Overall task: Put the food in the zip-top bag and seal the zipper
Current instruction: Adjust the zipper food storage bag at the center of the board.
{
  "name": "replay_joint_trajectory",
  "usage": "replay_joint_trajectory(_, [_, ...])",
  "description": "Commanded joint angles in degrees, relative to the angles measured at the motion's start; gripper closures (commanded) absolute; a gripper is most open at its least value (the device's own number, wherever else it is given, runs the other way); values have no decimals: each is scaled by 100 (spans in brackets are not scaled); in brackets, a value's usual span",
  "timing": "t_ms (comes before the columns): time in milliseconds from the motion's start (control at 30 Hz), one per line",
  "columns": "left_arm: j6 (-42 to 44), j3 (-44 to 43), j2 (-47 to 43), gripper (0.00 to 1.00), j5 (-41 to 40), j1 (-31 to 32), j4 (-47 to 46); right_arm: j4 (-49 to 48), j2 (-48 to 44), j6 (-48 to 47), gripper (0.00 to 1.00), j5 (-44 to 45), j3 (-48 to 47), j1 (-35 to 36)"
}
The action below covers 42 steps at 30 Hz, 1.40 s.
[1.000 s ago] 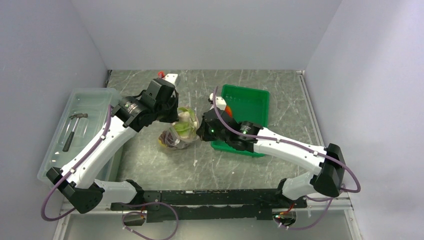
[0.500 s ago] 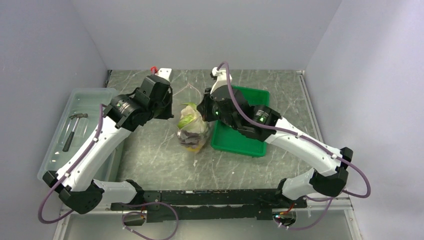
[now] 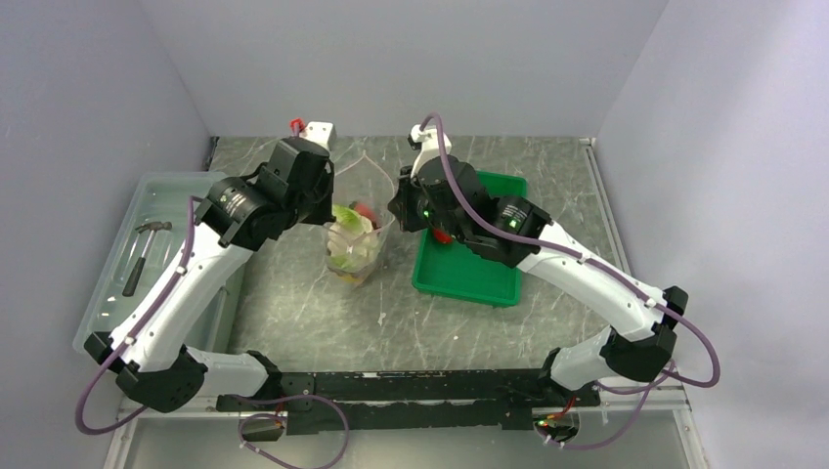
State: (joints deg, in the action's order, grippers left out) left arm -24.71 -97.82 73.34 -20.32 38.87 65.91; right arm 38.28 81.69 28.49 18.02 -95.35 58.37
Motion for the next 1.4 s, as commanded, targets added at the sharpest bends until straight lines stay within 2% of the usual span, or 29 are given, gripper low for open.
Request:
replay_joint_trajectory(0, [91,-312,109,100,-21,-6,-75,-213,-20,-23,100,-269,-7,-136])
replay_joint_trajectory(67, [147,-250,31,98,-206,-8,-165,-481,-72,59,100,-446,284,-139])
replay_joint_trajectory(133, [151,-336,75,100,-328,-6,-44,-479,-23,124,100,-398,415,-169])
replay_joint_trajectory(367, [188,-129,25,100,-367,-8,-92,-704,56,330,100,-733,895,-186])
replay_joint_trajectory(567, [211,260,-74,100,31,-7,-355,-688,-69,364,100,-601,1153,-186])
replay_joint_trajectory(800, [65,1250,-180,100,513,-7,-780,-950,-339,572,99,-549,2116,-209])
replay_joint_trajectory(900, [26,1463,-180,100,665,-7,-912,-975,-447,643,89,-564,2304,-210])
replay_joint_trajectory(967, [11,1505,-180,100,703,-2,-961,-912,-538,649,74,-479,2320,-210])
replay_joint_trajectory(1133, [34,1468,-155,100,680,-1,-983,-641,-912,546,48,-71,2147,-212])
replay_joint_trajectory(1200, [36,1451,-136,100,672,-3,-959,-434,-1055,475,42,184,2004,-212])
replay_joint_trajectory(1367, [43,1459,-153,100,661,4,-997,47,-1339,251,34,947,1687,-263])
